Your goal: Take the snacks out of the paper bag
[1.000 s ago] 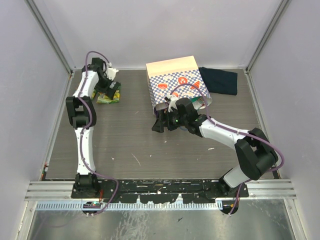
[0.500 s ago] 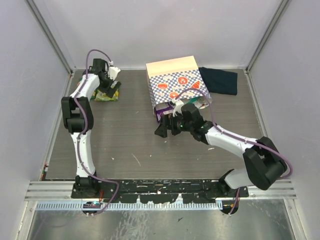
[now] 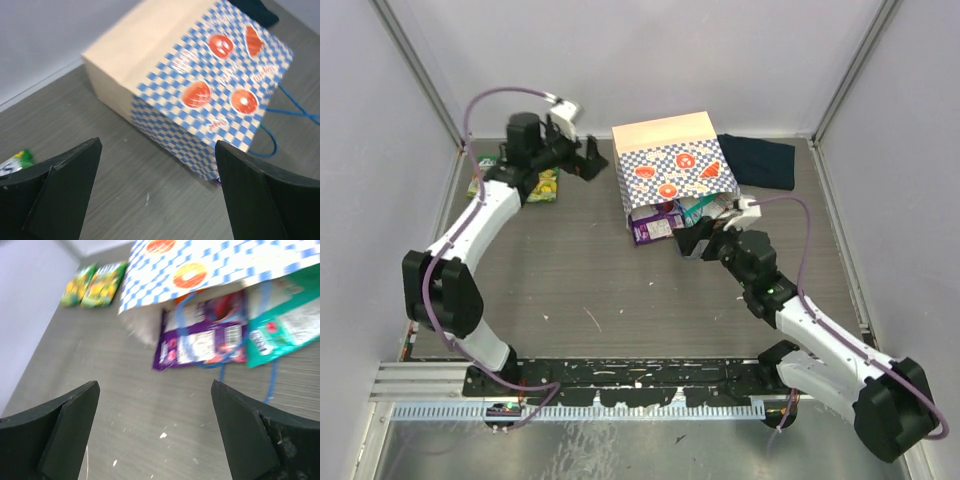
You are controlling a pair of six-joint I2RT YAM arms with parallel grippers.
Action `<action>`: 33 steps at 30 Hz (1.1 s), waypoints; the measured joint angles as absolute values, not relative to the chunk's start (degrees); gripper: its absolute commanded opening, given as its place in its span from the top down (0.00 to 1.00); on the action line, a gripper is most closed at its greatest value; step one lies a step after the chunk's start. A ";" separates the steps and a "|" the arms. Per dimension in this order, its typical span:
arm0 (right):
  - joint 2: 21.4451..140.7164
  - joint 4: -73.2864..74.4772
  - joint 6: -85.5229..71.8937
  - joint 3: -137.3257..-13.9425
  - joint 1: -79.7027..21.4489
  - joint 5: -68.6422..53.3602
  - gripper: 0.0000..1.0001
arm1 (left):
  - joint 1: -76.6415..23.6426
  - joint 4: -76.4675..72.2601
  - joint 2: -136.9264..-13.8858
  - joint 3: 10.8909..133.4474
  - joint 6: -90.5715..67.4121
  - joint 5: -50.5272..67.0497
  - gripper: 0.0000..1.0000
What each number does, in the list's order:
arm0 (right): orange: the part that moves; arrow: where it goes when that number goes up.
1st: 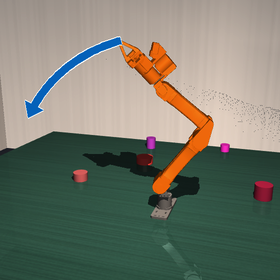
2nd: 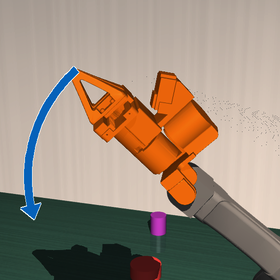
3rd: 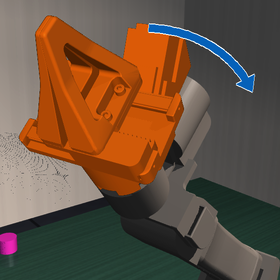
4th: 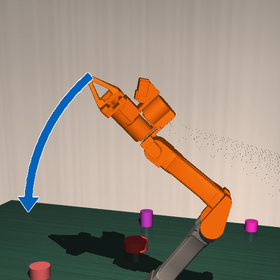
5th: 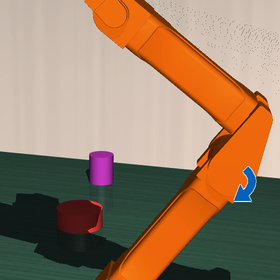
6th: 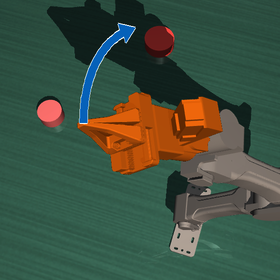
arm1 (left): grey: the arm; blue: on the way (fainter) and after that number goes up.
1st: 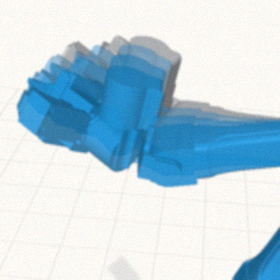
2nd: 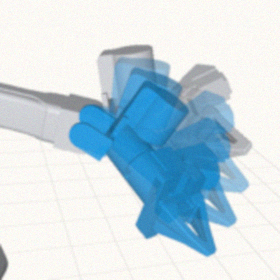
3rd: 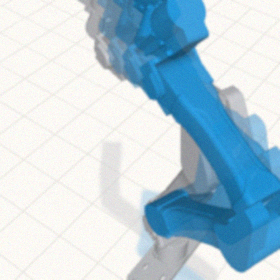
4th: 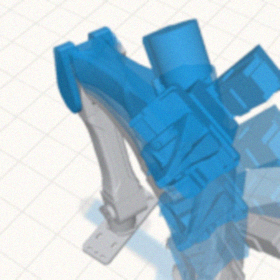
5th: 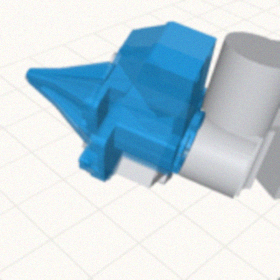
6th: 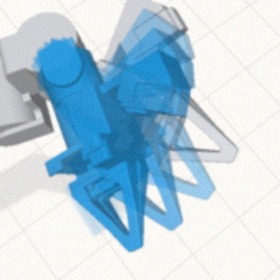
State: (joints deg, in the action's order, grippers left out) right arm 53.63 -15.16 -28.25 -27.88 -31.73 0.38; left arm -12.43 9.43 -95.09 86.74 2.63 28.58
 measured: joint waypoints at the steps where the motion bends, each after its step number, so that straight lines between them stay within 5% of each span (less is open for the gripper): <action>1: 52.53 -15.27 -29.30 -27.35 -29.71 1.65 0.00 | -14.11 8.10 -94.04 84.27 2.96 28.10 0.02; 8: 48.77 -14.13 -36.38 -26.22 -14.94 4.21 0.00 | -34.50 6.35 -96.47 74.61 20.97 18.90 0.02; 21: 50.65 -12.80 -44.38 -25.47 -6.13 -0.56 0.00 | -45.08 5.17 -108.75 85.89 44.56 13.15 0.02; 23: 51.44 -12.82 -44.84 -25.47 -6.07 -0.99 0.00 | -46.28 4.95 -111.85 88.38 45.89 12.99 0.21; 24: 52.18 -12.82 -45.28 -25.47 -5.98 -1.21 0.02 | -46.87 4.97 -113.19 89.62 45.98 12.99 0.47; 25: 53.04 -12.84 -45.76 -25.47 -5.89 -1.39 0.04 | -47.27 5.04 -114.19 90.70 45.67 12.88 0.84; 26: 54.02 -12.97 -46.35 -25.47 -5.87 -1.65 0.07 | -47.55 5.15 -115.24 91.98 45.12 12.71 0.98; 33: 66.37 -17.28 -54.85 -24.93 -8.91 -2.57 0.18 | -47.11 8.10 -117.86 104.53 38.06 8.93 1.00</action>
